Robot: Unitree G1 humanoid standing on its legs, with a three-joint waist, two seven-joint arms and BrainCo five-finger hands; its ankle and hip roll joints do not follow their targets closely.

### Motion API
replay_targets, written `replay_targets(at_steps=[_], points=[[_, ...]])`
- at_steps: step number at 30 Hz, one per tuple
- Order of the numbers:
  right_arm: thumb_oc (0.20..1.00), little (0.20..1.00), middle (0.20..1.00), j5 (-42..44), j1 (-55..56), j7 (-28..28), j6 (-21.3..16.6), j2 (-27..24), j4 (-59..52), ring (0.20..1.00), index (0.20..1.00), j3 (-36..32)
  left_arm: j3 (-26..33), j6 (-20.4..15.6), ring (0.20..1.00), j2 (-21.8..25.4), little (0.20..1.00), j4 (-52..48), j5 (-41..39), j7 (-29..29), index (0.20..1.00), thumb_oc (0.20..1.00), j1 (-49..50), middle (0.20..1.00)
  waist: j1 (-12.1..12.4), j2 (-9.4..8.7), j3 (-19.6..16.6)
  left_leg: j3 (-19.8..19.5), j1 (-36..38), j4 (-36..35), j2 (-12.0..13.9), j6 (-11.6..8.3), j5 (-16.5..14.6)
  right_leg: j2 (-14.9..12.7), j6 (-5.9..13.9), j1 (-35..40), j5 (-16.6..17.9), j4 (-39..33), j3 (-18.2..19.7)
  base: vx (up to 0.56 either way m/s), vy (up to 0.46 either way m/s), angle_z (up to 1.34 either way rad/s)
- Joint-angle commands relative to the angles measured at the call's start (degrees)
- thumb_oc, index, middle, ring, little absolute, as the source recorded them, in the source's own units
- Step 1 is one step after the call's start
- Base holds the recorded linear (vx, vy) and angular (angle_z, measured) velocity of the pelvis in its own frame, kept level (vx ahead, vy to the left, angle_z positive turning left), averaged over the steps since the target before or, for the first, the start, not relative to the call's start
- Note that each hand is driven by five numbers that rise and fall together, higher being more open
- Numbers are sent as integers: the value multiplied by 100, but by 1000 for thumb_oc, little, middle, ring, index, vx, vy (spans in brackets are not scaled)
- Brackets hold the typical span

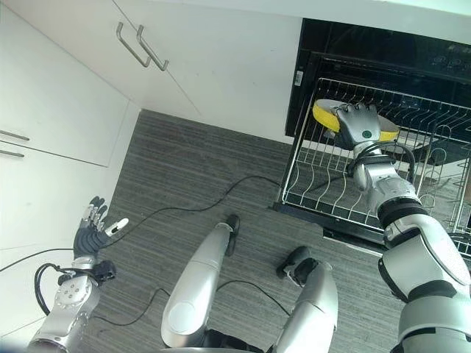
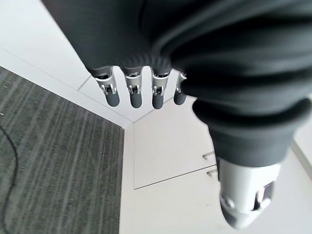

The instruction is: Place the dishes in the dishwasher.

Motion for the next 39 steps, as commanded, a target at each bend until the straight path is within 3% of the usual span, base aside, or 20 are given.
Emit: replay_targets(at_steps=[1, 5, 6, 22, 26, 27, 29, 30, 31, 32, 34, 35, 37, 39], points=[[200, 200, 200, 549, 333, 1007, -240, 340, 716, 200, 200, 185, 156, -302, 1000, 16, 1000, -179, -223, 168, 1000, 1000, 38, 1000, 115, 137, -130, -52, -234, -309, -155, 211, 192, 2, 405, -61, 479, -16, 151, -23, 33, -2], [200, 200, 200, 814, 462, 1560, -85, 486, 821, 200, 200, 82, 135, -237, 1000, -34, 1000, -215, -218, 249, 1000, 1000, -9, 1000, 103, 188, -130, -31, -264, -353, -177, 200, 229, -7, 388, -115, 481, -17, 171, -23, 44, -2], [1000, 1000, 1000, 843, 448, 1682, -45, 511, 879, 1000, 1000, 59, 152, -202, 1000, -32, 1000, -239, -237, 242, 1000, 1000, -24, 1000, 104, 207, -130, -27, -282, -361, -177, 201, 246, -7, 377, -143, 480, -3, 177, -19, 27, 7], [1000, 1000, 1000, 1161, 615, 1706, 184, 492, 797, 1000, 1000, -218, 241, -125, 1000, 22, 1000, -285, -270, 179, 1000, 1000, 2, 1000, 60, 102, -130, -17, -304, -324, -113, 193, 281, 55, 350, -155, 505, 20, 175, -1, 1, 0], [1000, 1000, 1000, 2470, 744, 1914, 254, 486, 730, 1000, 1000, -521, 274, -109, 1000, -6, 1000, -294, -276, 158, 1000, 1000, 29, 1000, 18, 81, -130, -5, -254, -358, -90, 185, 307, 85, 335, -107, 517, -13, 191, 7, 9, 0], [1000, 1000, 1000, 3438, 864, 1963, 187, 522, 578, 1000, 1000, -857, 303, -77, 1000, -30, 1000, -327, -277, 159, 1000, 1000, 65, 1000, -18, 69, -130, 3, -226, -363, -78, 187, 303, 98, 327, -79, 520, -29, 207, 26, 35, 0], [1000, 1000, 1000, 4183, 1006, 2064, 40, 613, 281, 1000, 1000, -1355, 377, -23, 1000, -60, 1000, -338, -308, 147, 1000, 1000, 116, 1000, -67, 28, -130, 25, -176, -355, -66, 186, 269, 117, 323, -31, 518, -62, 238, 39, 38, -4], [1000, 1000, 1000, 4616, 1171, 2151, -57, 679, 13, 1000, 1000, -1623, 479, 23, 1000, -97, 1000, -349, -310, 88, 1000, 1000, 169, 1000, -117, -12, -130, 44, -143, -343, -40, 182, 243, 131, 326, -10, 515, -63, 260, 61, 39, -9], [1000, 1000, 1000, 5096, 1483, 2259, 85, 668, -626, 1000, 1000, -1877, 567, 63, 1000, -132, 1000, -433, -248, 91, 1000, 1000, 263, 1000, -204, -82, -130, 56, -119, -301, -15, 181, 212, 165, 318, 4, 509, -53, 311, 6, 59, -9], [1000, 1000, 1000, 5845, 2020, 2344, 325, 610, -1828, 1000, 1000, -2221, 748, 179, 1000, -189, 1000, -645, -193, 160, 1000, 1000, 399, 1000, -346, -188, -130, 87, -119, -435, 40, 216, 403, 226, 243, -14, 691, -210, 312, -3, 45, -5], [1000, 1000, 1000, 5840, 2439, 2232, 282, 674, -2766, 1000, 1000, -2551, 857, 218, 1000, -229, 1000, -673, -175, 202, 1000, 1000, 480, 1000, -469, -297, -130, 120, -23, -477, 72, 217, 407, 287, 258, 78, 726, -303, 355, 25, 20, -33], [1000, 1000, 1000, 5980, 2980, 2226, 232, 836, -4000, 1000, 1000, -3032, 1008, 259, 1000, -315, 1000, -701, -105, 279, 1000, 1000, 586, 1000, -649, -449, -130, 174, 163, -559, 152, 231, 411, 388, 288, 234, 771, -430, 444, 72, 13, -42], [1000, 1000, 1000, 6538, 3556, 2393, 102, 1104, -5170, 1000, 1000, -3541, 1127, 296, 1000, -442, 1000, -681, -45, 353, 1000, 1000, 651, 1000, -856, -622, -130, 267, 452, -746, 242, 218, 448, 501, 340, 501, 878, -720, 537, 71, 22, -37], [1000, 1000, 1000, 6967, 3918, 2670, 168, 1322, -5687, 1000, 1000, -3847, 1174, 286, 1000, -518, 1000, -712, 17, 409, 1000, 1000, 694, 1000, -989, -720, -130, 383, 700, -930, 299, 198, 485, 594, 378, 755, 983, -1033, 583, 30, 16, -34]])
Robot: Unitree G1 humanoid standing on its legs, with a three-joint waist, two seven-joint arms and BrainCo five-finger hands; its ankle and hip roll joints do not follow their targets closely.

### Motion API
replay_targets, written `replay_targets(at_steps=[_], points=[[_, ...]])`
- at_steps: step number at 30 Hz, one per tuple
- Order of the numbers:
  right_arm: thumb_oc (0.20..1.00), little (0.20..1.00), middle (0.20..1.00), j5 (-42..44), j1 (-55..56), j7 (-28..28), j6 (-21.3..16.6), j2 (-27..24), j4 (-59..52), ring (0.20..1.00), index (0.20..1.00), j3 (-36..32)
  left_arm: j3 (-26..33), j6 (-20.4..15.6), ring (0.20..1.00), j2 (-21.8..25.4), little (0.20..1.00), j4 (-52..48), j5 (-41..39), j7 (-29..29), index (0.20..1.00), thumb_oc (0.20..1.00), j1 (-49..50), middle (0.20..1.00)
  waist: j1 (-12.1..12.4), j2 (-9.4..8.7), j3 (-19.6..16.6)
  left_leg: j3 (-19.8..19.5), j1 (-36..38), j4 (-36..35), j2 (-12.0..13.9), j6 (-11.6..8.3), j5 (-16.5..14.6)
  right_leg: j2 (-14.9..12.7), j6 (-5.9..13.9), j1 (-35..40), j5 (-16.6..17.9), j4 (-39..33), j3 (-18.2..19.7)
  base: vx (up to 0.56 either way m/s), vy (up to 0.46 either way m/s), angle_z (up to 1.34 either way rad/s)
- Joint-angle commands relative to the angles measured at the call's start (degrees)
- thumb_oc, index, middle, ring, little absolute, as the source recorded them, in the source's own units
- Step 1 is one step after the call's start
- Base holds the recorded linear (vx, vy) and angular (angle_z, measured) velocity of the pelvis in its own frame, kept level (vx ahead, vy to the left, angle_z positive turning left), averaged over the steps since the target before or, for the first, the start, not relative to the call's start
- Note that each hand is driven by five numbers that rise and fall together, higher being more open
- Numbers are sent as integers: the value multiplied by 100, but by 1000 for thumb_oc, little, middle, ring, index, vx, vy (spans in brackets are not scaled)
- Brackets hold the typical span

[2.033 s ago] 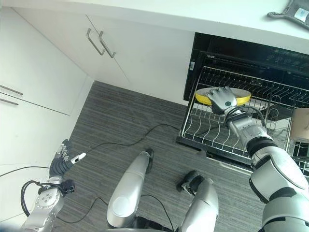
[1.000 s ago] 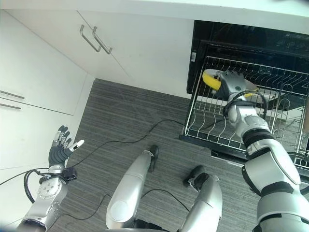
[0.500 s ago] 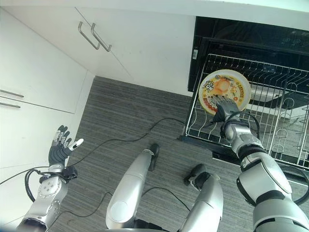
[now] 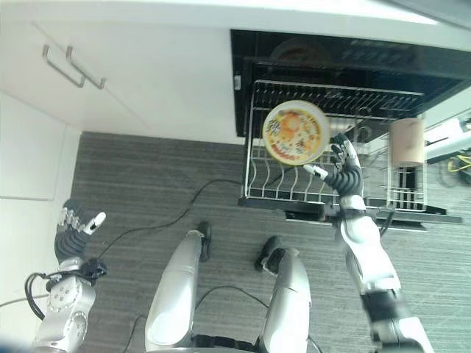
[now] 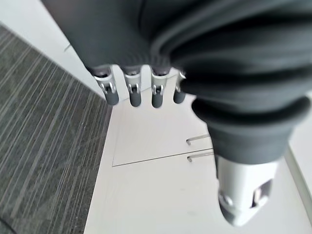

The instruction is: Place the dishes in the dishwasher.

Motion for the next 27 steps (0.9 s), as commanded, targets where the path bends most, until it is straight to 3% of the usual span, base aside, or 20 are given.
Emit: replay_targets(at_steps=[1, 4, 8, 14, 18, 19, 20, 27], points=[[1000, 1000, 1000, 962, -949, 384, -195, -196, 1126, 1000, 1000, -77, -64, -205, 1000, 356, 1000, -191, 222, 138, 1000, 1000, 136, 1000, 213, 158, -85, 33, 192, -592, 6, 90, 486, 93, 295, 394, 579, -321, 305, 12, 2, -37], [1000, 1000, 1000, 1631, -668, 769, 33, -64, 639, 1000, 1000, -316, -9, -158, 1000, 330, 1000, -129, 308, 213, 1000, 1000, 82, 1000, 46, 0, -85, 223, 659, -891, 95, 42, 547, 183, 371, 841, 742, -790, 340, 29, -9, -14], [1000, 1000, 1000, 1907, -414, 906, -26, -43, 203, 1000, 1000, -590, -11, -149, 1000, 297, 1000, -18, 388, 312, 1000, 1000, 29, 1000, -114, -109, -85, 425, 1178, -1244, 152, 2, 658, 260, 442, 1316, 945, -1309, 384, 19, 3, -15], [1000, 1000, 1000, 1600, 368, 357, -296, 250, -208, 1000, 1000, -1124, -15, -313, 1000, 83, 1000, 531, 449, 406, 1000, 1000, 48, 1000, -502, -163, -445, 811, 1811, -1683, 200, -26, 709, 296, 604, 1838, 1170, -1974, 492, 61, 29, -22], [1000, 1000, 1000, 1198, 887, -425, -679, 851, -17, 1000, 1000, -1036, 19, -456, 1000, -119, 1000, 855, 573, 383, 1000, 1000, 144, 1000, -661, -117, -620, 976, 1982, -1763, 199, 20, 691, 317, 621, 1951, 1194, -2113, 565, 57, -16, -21], [1000, 1000, 1000, 596, 1023, -852, -936, 954, 59, 1000, 1000, -986, 18, -459, 1000, -156, 1000, 862, 578, 382, 1000, 1000, 212, 1000, -697, -77, -639, 1003, 2038, -1739, 191, 23, 639, 310, 627, 1985, 1146, -2088, 590, 70, 1, -14], [1000, 1000, 1000, 550, 1106, -1040, -967, 987, 85, 1000, 1000, -915, -2, -501, 1000, -212, 1000, 901, 583, 403, 1000, 1000, 264, 1000, -732, -38, -686, 1026, 2075, -1794, 169, 28, 675, 319, 610, 2011, 1171, -2158, 609, 89, 34, -18], [1000, 1000, 1000, 1395, 1503, -652, -313, 1306, 829, 1000, 1000, -307, -142, -431, 1000, -450, 1000, 854, 473, 531, 1000, 1000, 507, 1000, -830, 178, -783, 997, 2027, -1789, 133, -12, 758, 335, 468, 1963, 1054, -2087, 672, 14, 46, -13]])
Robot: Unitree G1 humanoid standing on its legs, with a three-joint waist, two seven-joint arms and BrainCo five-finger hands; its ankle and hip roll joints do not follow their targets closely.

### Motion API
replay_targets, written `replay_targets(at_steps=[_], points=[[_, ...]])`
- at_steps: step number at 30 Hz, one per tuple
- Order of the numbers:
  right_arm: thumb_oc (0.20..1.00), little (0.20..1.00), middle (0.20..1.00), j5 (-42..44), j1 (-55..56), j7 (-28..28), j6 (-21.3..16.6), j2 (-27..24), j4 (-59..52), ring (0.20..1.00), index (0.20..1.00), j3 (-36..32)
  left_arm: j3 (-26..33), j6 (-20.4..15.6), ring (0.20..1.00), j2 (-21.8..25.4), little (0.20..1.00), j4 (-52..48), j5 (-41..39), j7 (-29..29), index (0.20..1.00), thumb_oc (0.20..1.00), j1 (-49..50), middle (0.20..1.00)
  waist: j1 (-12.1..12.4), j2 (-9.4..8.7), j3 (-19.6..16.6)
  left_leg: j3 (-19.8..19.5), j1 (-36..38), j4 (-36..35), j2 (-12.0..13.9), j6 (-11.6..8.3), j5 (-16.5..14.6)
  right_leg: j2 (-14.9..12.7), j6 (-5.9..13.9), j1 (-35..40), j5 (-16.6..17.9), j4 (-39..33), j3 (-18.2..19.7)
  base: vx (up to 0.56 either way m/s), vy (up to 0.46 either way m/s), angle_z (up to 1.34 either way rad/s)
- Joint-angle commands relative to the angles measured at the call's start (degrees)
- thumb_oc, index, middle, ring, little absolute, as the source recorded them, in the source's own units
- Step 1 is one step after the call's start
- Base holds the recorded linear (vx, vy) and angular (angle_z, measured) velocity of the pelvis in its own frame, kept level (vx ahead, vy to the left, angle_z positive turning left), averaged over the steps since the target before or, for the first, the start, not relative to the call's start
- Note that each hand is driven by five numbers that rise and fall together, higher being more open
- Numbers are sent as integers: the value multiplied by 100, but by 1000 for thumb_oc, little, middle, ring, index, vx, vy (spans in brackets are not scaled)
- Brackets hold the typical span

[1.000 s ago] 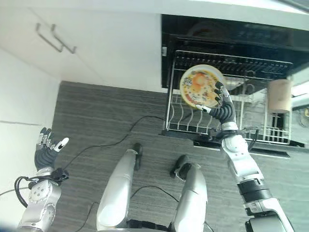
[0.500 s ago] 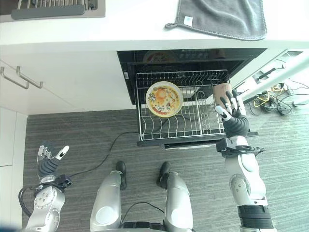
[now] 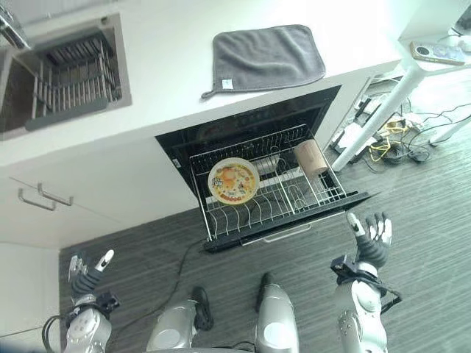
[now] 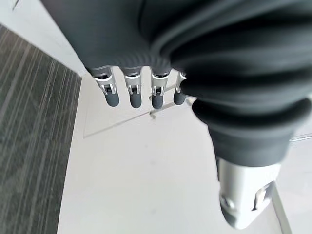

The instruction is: Place the dishes in the dishwasher.

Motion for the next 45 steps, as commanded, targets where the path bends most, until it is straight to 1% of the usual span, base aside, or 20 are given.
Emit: replay_targets(at_steps=[1, 2, 5, 6, 9, 10, 11, 12, 13, 14, 16, 18, 21, 23, 28, 30, 32, 33, 40, 45], points=[[1000, 1000, 1000, 381, -174, 275, 72, -6, -206, 1000, 1000, 228, 40, -253, 1000, 278, 1000, -319, 208, 198, 1000, 1000, 98, 1000, 63, -263, 97, -151, -370, 172, 97, 92, 384, -124, 255, 383, 371, -370, -19, 6, 20, -6], [1000, 1000, 1000, 603, -166, 327, 133, 51, 21, 1000, 1000, 382, -29, -248, 1000, 261, 1000, -331, 207, 267, 1000, 1000, 89, 1000, 76, -240, 89, -158, -385, 176, 103, 85, 411, -118, 228, 393, 357, -359, -38, 0, 0, 0], [1000, 1000, 1000, 1027, -180, 208, 69, 239, 588, 1000, 1000, 543, -151, -211, 1000, 261, 1000, -334, 202, 346, 1000, 1000, 71, 1000, 114, -184, 84, -203, -436, 199, 103, 70, 446, -112, 175, 389, 323, -305, -100, -12, 27, 3], [1000, 1000, 1000, 1461, -320, 45, 61, 381, 1058, 1000, 1000, 626, -305, -211, 1000, 259, 1000, -249, 149, 428, 1000, 1000, 21, 1000, 176, -104, 106, -273, -524, 239, 63, 70, 468, -128, 137, 339, 316, -246, -142, -34, 52, 6], [1000, 1000, 1000, 1720, -486, -31, 28, 433, 1346, 1000, 1000, 674, -389, -233, 1000, 243, 1000, -167, 129, 457, 1000, 1000, -30, 1000, 224, -49, 125, -319, -571, 260, 35, 69, 480, -142, 110, 302, 306, -192, -157, -26, 50, 7], [680, 680, 680, 1982, -686, -183, 31, 501, 1615, 680, 680, 714, -483, -250, 1000, 225, 1000, -92, 118, 493, 1000, 1000, -76, 1000, 288, 18, 133, -370, -602, 280, 5, 63, 504, -155, 82, 290, 286, -133, -177, -10, 78, 7], [385, 385, 385, 2091, -762, -223, 51, 522, 1712, 385, 385, 721, -513, -260, 1000, 218, 1000, -56, 114, 502, 1000, 1000, -97, 1000, 309, 41, 139, -384, -607, 290, -1, 62, 515, -164, 73, 289, 273, -102, -185, 15, 69, 6], [200, 200, 200, 2268, -870, -236, 76, 543, 1875, 200, 200, 716, -557, -269, 1000, 225, 1000, -6, 97, 498, 1000, 1000, -129, 1000, 346, 71, 142, -404, -621, 306, -9, 61, 533, -180, 63, 285, 261, -62, -205, 48, 62, 23], [200, 200, 200, 2826, -1138, -277, 149, 610, 2253, 200, 200, 637, -676, -234, 1000, 234, 1000, 71, 102, 504, 1000, 1000, -219, 1000, 427, 153, 143, -421, -676, 370, -7, 45, 597, -225, 32, 287, 233, 35, -274, 44, 48, 23], [200, 200, 200, 2886, -1159, -270, 152, 614, 2288, 200, 200, 629, -686, -230, 1000, 239, 1000, 78, 98, 502, 1000, 1000, -227, 1000, 434, 161, 144, -425, -683, 380, -6, 43, 601, -229, 29, 288, 229, 45, -282, 65, 47, 23], [200, 200, 200, 3514, -1408, -224, 192, 655, 2660, 200, 200, 490, -840, -192, 1000, 250, 1000, 140, 81, 502, 1000, 1000, -232, 1000, 540, 293, 143, -478, -718, 459, -10, 16, 715, -277, -21, 305, 169, 198, -359, 79, 53, 28], [200, 200, 200, 3785, -1541, -269, 218, 638, 2773, 200, 200, 395, -922, -189, 1000, 240, 1000, 196, 81, 481, 1000, 1000, -193, 1000, 597, 376, 138, -513, -746, 526, -20, 11, 763, -314, -56, 306, 127, 301, -401, 68, 53, 32], [200, 200, 200, 3858, -1735, -291, 212, 554, 2888, 200, 200, 277, -1001, -168, 1000, 250, 1000, 202, 68, 461, 1000, 1000, -122, 1000, 685, 475, 132, -582, -766, 571, -49, 1, 806, -337, -98, 317, 57, 436, -432, 65, 49, 10], [200, 200, 200, 4082, -2002, -292, 266, 407, 3008, 200, 200, 133, -1109, -210, 1000, 249, 1000, 285, 37, 366, 1000, 1000, 2, 1000, 790, 616, 141, -660, -814, 663, -72, -31, 932, -371, -164, 301, -52, 656, -474, 84, 76, 15], [200, 200, 200, 4173, -2393, -320, 422, 101, 3166, 200, 200, -128, -1140, -135, 1000, 254, 1000, 325, 41, 224, 1000, 1000, 109, 1000, 924, 730, 155, -696, -883, 768, -91, -31, 1010, -428, -226, 302, -146, 866, -563, 47, 24, 20], [200, 200, 200, 4110, -2596, -417, 534, -45, 3181, 200, 200, -187, -1164, -43, 1000, 300, 1000, 262, 42, 180, 1000, 1000, 132, 1000, 975, 760, 187, -716, -906, 849, -116, -34, 961, -479, -229, 285, -232, 1017, -584, 36, 17, 14], [200, 200, 200, 4003, -3208, -569, 796, -359, 3452, 200, 200, -235, -1191, 99, 1000, 416, 1000, 260, 26, 107, 1000, 1000, 112, 1000, 1101, 838, 239, -773, -1024, 941, -161, -35, 968, -557, -255, 190, -308, 1252, -640, 11, 16, 17], [200, 200, 200, 4001, -3250, -568, 809, -375, 3480, 200, 200, -235, -1190, 103, 1000, 421, 1000, 264, 23, 101, 1000, 1000, 104, 1000, 1105, 840, 246, -776, -1030, 945, -164, -36, 968, -561, -256, 186, -313, 1261, -643, -15, -1, 16], [200, 200, 200, 4023, -4671, -650, 1223, -1198, 4412, 200, 200, -172, -1141, 232, 1000, 661, 1000, 510, 74, 4, 1000, 1000, 67, 1000, 1454, 1055, 456, -924, -1226, 965, -371, -27, 953, -732, -275, -63, -485, 1683, -781, -51, 17, 14], [200, 200, 200, 3925, -5330, -556, 1449, -1570, 4927, 200, 200, -90, -1111, 305, 1000, 760, 1000, 595, 140, 24, 1000, 1000, 45, 1000, 1655, 1162, 609, -980, -1317, 895, -491, -6, 894, -860, -254, -203, -561, 1863, -862, -46, 22, 15]])
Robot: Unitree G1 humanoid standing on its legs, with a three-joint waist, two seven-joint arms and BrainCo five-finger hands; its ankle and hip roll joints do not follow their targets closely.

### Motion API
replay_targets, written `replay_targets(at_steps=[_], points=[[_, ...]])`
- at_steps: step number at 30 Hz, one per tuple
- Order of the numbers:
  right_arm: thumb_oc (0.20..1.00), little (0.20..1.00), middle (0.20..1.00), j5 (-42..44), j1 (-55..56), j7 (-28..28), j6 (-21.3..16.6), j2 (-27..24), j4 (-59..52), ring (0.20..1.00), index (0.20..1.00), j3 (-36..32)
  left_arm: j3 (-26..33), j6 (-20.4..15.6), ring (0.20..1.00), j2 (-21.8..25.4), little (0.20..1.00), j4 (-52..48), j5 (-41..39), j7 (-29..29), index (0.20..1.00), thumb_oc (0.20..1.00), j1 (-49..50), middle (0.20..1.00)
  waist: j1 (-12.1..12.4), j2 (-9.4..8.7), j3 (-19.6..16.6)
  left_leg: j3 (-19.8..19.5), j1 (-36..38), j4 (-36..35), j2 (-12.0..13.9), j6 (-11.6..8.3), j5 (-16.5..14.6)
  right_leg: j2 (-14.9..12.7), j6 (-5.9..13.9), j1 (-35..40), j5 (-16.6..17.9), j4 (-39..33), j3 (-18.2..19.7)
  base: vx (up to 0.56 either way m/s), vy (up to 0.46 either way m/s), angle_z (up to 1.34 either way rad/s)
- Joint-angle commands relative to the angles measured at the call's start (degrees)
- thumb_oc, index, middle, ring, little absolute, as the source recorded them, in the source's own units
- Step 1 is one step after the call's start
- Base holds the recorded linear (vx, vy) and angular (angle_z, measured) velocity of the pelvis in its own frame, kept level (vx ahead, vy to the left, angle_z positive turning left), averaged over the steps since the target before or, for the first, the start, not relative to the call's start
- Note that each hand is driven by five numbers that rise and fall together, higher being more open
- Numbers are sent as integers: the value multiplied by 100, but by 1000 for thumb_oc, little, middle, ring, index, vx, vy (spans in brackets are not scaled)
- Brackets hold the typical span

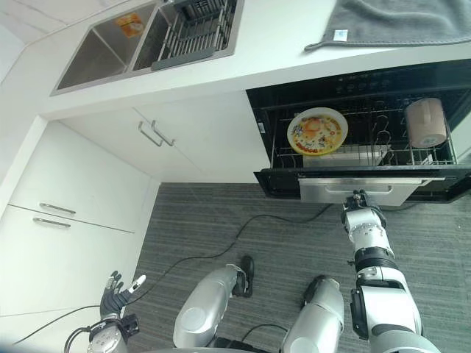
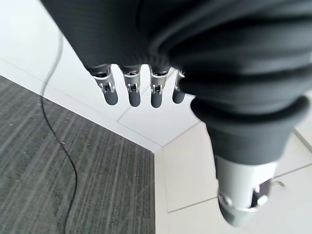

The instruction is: Place the dishes in the dishwasher.

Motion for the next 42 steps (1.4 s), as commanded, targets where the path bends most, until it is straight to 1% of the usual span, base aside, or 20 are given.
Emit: replay_targets(at_steps=[1, 2, 3, 4, 5, 7, 8, 13, 16, 17, 19, 20, 22, 23, 24, 26, 30, 36, 41, 42], points=[[200, 200, 200, -130, -650, 233, 116, -211, 199, 200, 200, 14, 228, -76, 1000, 569, 1000, -117, 167, 120, 1000, 1000, 53, 1000, 288, -95, 105, 54, -320, -17, -93, 31, 604, 26, 111, 401, 289, 58, -90, -4, 9, 23], [200, 200, 200, -130, -679, 241, 116, -224, 229, 200, 200, 19, 230, -75, 1000, 567, 1000, -108, 176, 124, 1000, 1000, 46, 1000, 292, -93, 112, 52, -322, -22, -98, 31, 604, 21, 113, 398, 287, 62, -93, 5, 0, 15], [200, 200, 200, -108, -878, 224, 111, -331, 377, 200, 200, 50, 229, -79, 1000, 592, 1000, -76, 216, 138, 1000, 1000, 58, 1000, 370, -66, 148, 8, -342, -63, -142, 29, 598, -11, 122, 387, 278, 77, -132, 0, -5, 16], [200, 200, 200, -108, -878, 224, 111, -331, 377, 200, 200, 50, 229, -79, 1000, 592, 1000, -76, 216, 138, 1000, 1000, 58, 1000, 370, -66, 148, 8, -342, -63, -142, 29, 598, -11, 122, 387, 278, 77, -132, 12, -2, 10], [200, 200, 200, -197, -1294, 206, 73, -467, 585, 200, 200, 150, 232, -45, 1000, 652, 1000, -7, 239, 191, 1000, 1000, 48, 1000, 501, 0, 203, -60, -342, -222, -229, 30, 576, -59, 155, 333, 252, 113, -194, 18, 7, 11], [200, 200, 200, -270, -1562, 221, -10, -539, 704, 200, 200, 252, 295, -2, 1000, 718, 1000, 92, 167, 171, 1000, 1000, -18, 1000, 573, 56, 266, -88, -370, -356, -307, 30, 590, -99, 190, 274, 211, 142, -229, 53, -7, 9], [200, 200, 200, -283, -1598, 212, -24, -555, 720, 200, 200, 267, 299, 5, 1000, 723, 1000, 108, 164, 173, 1000, 1000, -24, 1000, 579, 31, 259, -137, -339, -340, -349, -11, 469, -96, 253, 302, 87, 166, -156, 84, -37, 15], [200, 200, 200, -433, -2302, 122, -250, -848, 1108, 200, 200, 432, 462, 17, 1000, 898, 1000, 274, -23, 97, 1000, 1000, -125, 1000, 803, 142, 269, -219, -410, -637, -530, -3, 595, -190, 310, 203, -36, 260, -288, 35, -59, 5], [200, 200, 200, -591, -2836, 67, -289, -1089, 1317, 200, 200, 642, 534, -25, 1000, 1013, 1000, 363, -144, 6, 1000, 1000, -192, 1000, 915, 240, 268, -269, -423, -876, -600, 0, 746, -232, 332, 165, -114, 334, -357, 15, -37, 9], [200, 200, 200, -630, -2999, 58, -291, -1183, 1402, 200, 200, 695, 560, -40, 1000, 1041, 1000, 370, -172, -25, 1000, 1000, -199, 1000, 948, 263, 268, -286, -429, -942, -625, 1, 789, -237, 331, 169, -142, 344, -381, -8, -49, 21], [200, 200, 200, -913, -3620, 137, -323, -1543, 1787, 200, 200, 957, 670, -34, 1000, 1177, 1000, 419, -306, -138, 1000, 1000, -217, 1000, 1092, 350, 236, -387, -470, -1039, -723, 23, 856, -286, 323, 147, -244, 432, -479, -11, -93, 27], [200, 200, 200, -994, -3729, 147, -310, -1624, 1856, 200, 200, 1017, 712, 3, 1000, 1206, 1000, 418, -307, -174, 1000, 1000, -211, 1000, 1121, 354, 219, -402, -485, -1036, -737, 27, 852, -301, 321, 142, -258, 437, -504, -4, -76, 22], [200, 200, 200, -1122, -4096, 38, -192, -1848, 2028, 200, 200, 1181, 778, 74, 1000, 1260, 1000, 498, -253, -232, 1000, 1000, -210, 1000, 1197, 338, 149, -399, -513, -1049, -737, 19, 864, -342, 328, 186, -276, 414, -594, 17, -42, 22], [200, 200, 200, -1120, -4122, 45, -186, -1857, 2048, 200, 200, 1196, 777, 73, 1000, 1255, 1000, 501, -253, -234, 1000, 1000, -218, 1000, 1196, 343, 152, -402, -516, -1050, -737, 18, 865, -340, 328, 187, -275, 410, -598, 58, -39, 18], [200, 200, 200, -1157, -4312, 38, -135, -2018, 2126, 200, 200, 1316, 804, 75, 1000, 1300, 1000, 536, -265, -246, 1000, 1000, -187, 1000, 1231, 323, 103, -390, -499, -1058, -715, 12, 864, -354, 331, 263, -278, 366, -661, 53, -23, 9], [200, 200, 200, -1232, -4419, 36, -105, -2107, 2140, 200, 200, 1395, 838, 101, 1000, 1336, 1000, 508, -272, -266, 1000, 1000, -170, 1000, 1245, 310, 84, -384, -499, -1054, -706, 11, 864, -365, 339, 299, -278, 353, -687, 50, -31, 11], [200, 200, 200, -1240, -4691, 47, 3, -2312, 2162, 200, 200, 1587, 904, 73, 1000, 1448, 1000, 565, -260, -444, 1000, 1000, -148, 1000, 1255, 225, 45, -374, -498, -1013, -661, 15, 845, -357, 358, 406, -247, 297, -747, 40, -38, 9], [200, 200, 200, -1210, -4695, 208, 322, -2514, 2259, 200, 200, 1636, 994, -10, 1000, 1492, 1000, 627, -214, -577, 1000, 1000, -135, 1000, 1230, 127, 38, -289, -494, -947, -589, 21, 784, -319, 375, 526, -174, 132, -793, 4, -18, 4], [200, 200, 200, -1261, -4472, 420, 450, -2504, 2266, 200, 200, 1529, 1041, -29, 1000, 1521, 1000, 566, -217, -604, 1000, 1000, -158, 1000, 1211, 57, 84, -246, -500, -947, -547, 26, 770, -252, 394, 574, -99, -6, -806, -34, -25, -1], [200, 200, 200, -1303, -4381, 571, 491, -2485, 2257, 200, 200, 1483, 1046, -37, 1000, 1527, 1000, 537, -215, -633, 1000, 1000, -168, 1000, 1205, 40, 98, -233, -511, -957, -536, 27, 768, -234, 405, 572, -75, -55, -807, -79, -25, -3]])
